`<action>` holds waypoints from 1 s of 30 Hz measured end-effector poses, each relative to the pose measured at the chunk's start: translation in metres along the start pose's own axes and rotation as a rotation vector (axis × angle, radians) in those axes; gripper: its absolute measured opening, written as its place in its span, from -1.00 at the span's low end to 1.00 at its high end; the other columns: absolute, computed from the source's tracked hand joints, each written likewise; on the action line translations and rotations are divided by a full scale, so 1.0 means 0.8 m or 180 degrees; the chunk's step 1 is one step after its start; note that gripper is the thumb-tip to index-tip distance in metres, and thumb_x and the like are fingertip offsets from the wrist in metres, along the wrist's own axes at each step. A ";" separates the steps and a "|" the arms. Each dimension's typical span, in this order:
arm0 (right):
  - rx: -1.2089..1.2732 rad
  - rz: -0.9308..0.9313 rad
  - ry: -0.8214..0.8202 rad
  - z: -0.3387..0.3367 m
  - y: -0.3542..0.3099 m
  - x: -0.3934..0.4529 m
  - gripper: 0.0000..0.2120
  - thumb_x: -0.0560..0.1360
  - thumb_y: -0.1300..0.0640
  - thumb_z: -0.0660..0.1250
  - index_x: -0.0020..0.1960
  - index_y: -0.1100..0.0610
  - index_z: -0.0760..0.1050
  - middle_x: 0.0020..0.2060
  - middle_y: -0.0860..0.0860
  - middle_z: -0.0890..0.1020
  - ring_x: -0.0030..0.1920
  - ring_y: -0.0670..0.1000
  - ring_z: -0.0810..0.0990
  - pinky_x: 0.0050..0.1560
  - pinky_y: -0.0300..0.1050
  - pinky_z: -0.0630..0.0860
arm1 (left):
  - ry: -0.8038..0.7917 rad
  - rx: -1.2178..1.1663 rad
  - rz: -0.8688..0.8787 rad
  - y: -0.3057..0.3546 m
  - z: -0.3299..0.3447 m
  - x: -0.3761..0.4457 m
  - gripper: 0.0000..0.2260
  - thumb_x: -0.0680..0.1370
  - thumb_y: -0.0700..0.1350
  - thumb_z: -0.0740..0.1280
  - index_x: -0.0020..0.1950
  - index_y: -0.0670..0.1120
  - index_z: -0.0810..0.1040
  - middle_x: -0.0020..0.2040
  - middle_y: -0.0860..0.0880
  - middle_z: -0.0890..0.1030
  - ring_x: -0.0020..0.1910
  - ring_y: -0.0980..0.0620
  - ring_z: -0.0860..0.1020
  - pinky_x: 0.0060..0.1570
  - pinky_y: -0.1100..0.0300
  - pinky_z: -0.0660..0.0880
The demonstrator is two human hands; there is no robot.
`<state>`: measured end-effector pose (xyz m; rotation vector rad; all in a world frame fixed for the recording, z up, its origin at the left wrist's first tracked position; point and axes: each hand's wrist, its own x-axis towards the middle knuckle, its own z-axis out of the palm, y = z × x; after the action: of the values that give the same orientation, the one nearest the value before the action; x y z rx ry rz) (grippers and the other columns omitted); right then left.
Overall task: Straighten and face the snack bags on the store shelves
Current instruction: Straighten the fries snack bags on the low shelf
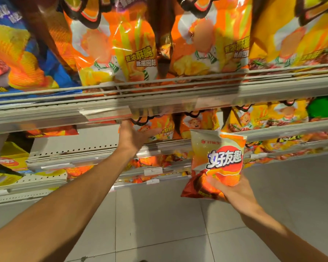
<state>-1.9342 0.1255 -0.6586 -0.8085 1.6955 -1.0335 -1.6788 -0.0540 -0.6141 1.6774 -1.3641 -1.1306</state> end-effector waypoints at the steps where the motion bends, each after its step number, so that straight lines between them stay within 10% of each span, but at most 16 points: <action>1: 0.0018 0.0041 -0.0017 -0.001 0.000 0.000 -0.66 0.34 0.15 0.62 0.07 -0.04 0.63 -0.14 -0.17 0.76 -0.12 -0.21 0.71 -0.22 -0.42 0.57 | -0.0102 -0.0205 0.0094 -0.002 0.002 0.003 -0.66 0.33 -0.24 0.62 -0.03 -0.23 0.55 -0.09 -0.09 0.59 -0.12 0.22 0.62 -0.07 0.19 0.64; 6: 0.0089 0.0127 -0.0124 0.000 0.004 0.001 -0.54 0.24 0.02 0.62 0.13 0.03 0.66 -0.07 -0.04 0.77 -0.03 -0.06 0.74 0.03 0.00 0.65 | -0.0471 -0.0922 -0.0102 -0.018 0.001 0.016 -0.66 0.33 -0.51 0.50 -0.10 -0.14 0.52 -0.17 -0.11 0.52 -0.31 0.15 0.63 -0.38 0.12 0.62; 15: -0.0085 -0.0065 -0.0147 0.022 0.000 0.000 -0.47 0.28 0.10 0.62 0.23 0.07 0.59 -0.11 -0.13 0.76 -0.07 -0.15 0.72 -0.15 -0.36 0.61 | -0.0748 -0.1081 -0.0600 -0.032 -0.006 0.026 -0.85 0.58 -0.35 0.34 0.03 -0.14 0.46 -0.27 0.04 0.65 -0.10 -0.04 0.57 -0.29 0.21 0.62; 18: -0.0226 -0.0156 -0.0173 0.037 -0.006 -0.004 -0.49 0.32 0.16 0.63 0.23 0.07 0.58 -0.12 -0.15 0.76 -0.06 -0.17 0.72 -0.11 -0.39 0.58 | -0.0687 0.0059 0.0003 -0.046 -0.027 0.009 -0.63 0.47 -0.15 0.53 0.18 -0.10 0.44 -0.16 0.10 0.59 -0.16 0.15 0.55 -0.22 0.37 0.55; 23: -0.0439 -0.0372 -0.0281 0.069 -0.017 -0.017 -0.47 0.34 0.23 0.62 0.26 0.09 0.58 0.00 -0.05 0.74 0.01 -0.11 0.72 0.07 -0.22 0.60 | -0.0005 0.1763 0.0524 -0.087 -0.083 -0.028 -0.51 0.37 0.13 0.57 0.18 -0.10 0.59 0.06 -0.14 0.65 0.08 -0.17 0.58 0.09 -0.04 0.52; 30: -0.0764 -0.0573 -0.0879 0.181 -0.050 -0.034 -0.38 0.26 0.22 0.69 0.27 0.13 0.57 0.07 -0.02 0.74 0.12 -0.02 0.69 0.21 -0.02 0.60 | 0.0369 0.3154 0.0868 -0.176 -0.215 -0.059 -0.33 0.45 -0.03 0.50 0.49 -0.16 0.35 0.41 -0.23 0.39 0.42 -0.26 0.31 0.47 -0.17 0.16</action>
<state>-1.7864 0.0929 -0.6381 -1.2197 1.5458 -0.8007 -1.4702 0.0197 -0.6655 2.0342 -2.1778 -0.1465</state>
